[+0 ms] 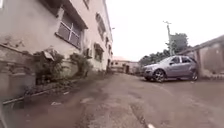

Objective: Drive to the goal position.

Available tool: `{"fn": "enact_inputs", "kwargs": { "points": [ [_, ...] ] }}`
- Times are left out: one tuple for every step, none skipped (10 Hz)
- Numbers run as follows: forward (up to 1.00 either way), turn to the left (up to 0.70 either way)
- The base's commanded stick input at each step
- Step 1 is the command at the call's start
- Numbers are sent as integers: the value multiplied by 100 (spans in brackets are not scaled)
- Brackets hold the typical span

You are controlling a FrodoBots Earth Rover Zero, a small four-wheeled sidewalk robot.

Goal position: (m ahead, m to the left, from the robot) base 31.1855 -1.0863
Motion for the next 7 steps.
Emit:
{"fn": "enact_inputs", "kwargs": {
  "points": [
    [70,0],
    [70,0],
    [70,0],
    [70,0],
    [70,0],
    [70,0],
    [70,0]
  ]
}}
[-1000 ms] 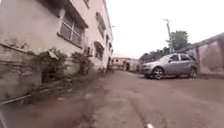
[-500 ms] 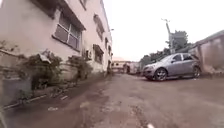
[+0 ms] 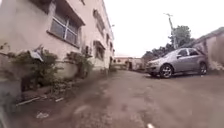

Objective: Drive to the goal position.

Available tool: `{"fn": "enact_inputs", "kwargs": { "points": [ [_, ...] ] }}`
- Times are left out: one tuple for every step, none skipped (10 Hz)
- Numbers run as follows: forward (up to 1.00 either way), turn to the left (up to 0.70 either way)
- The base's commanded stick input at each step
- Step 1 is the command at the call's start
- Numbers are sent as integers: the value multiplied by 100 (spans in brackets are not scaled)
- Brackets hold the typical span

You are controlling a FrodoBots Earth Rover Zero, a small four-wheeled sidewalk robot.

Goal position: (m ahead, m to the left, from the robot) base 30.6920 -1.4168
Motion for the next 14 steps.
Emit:
{"fn": "enact_inputs", "kwargs": {
  "points": [
    [70,0],
    [70,0],
    [70,0],
    [70,0],
    [70,0],
    [70,0],
    [70,-6],
    [70,-22],
    [70,-18],
    [70,-1],
    [70,0],
    [70,0],
    [70,0],
    [70,0]
  ]
}}
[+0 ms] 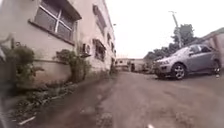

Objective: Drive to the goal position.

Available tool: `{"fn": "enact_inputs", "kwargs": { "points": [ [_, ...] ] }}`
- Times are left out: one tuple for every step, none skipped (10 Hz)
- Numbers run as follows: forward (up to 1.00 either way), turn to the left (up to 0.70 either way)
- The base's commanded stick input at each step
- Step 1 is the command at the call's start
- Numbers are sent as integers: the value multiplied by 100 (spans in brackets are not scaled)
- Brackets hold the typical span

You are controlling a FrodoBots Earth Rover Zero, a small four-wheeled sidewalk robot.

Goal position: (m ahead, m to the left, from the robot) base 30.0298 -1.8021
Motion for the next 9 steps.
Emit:
{"fn": "enact_inputs", "kwargs": {
  "points": [
    [70,0],
    [70,-7],
    [70,-23],
    [70,-17],
    [70,-1],
    [70,0],
    [70,0],
    [70,0],
    [70,-5]
  ]
}}
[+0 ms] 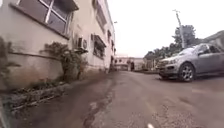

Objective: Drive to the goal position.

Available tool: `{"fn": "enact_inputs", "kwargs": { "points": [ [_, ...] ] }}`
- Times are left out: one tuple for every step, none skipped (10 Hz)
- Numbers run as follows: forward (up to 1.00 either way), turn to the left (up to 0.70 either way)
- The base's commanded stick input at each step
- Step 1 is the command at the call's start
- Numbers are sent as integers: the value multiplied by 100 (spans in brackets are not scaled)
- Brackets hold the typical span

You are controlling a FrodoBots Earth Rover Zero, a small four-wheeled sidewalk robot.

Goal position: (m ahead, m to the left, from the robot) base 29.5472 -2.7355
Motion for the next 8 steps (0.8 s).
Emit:
{"fn": "enact_inputs", "kwargs": {
  "points": [
    [70,-20],
    [70,-20],
    [70,-4],
    [70,0],
    [70,0],
    [70,-11],
    [70,-21],
    [70,-26]
  ]
}}
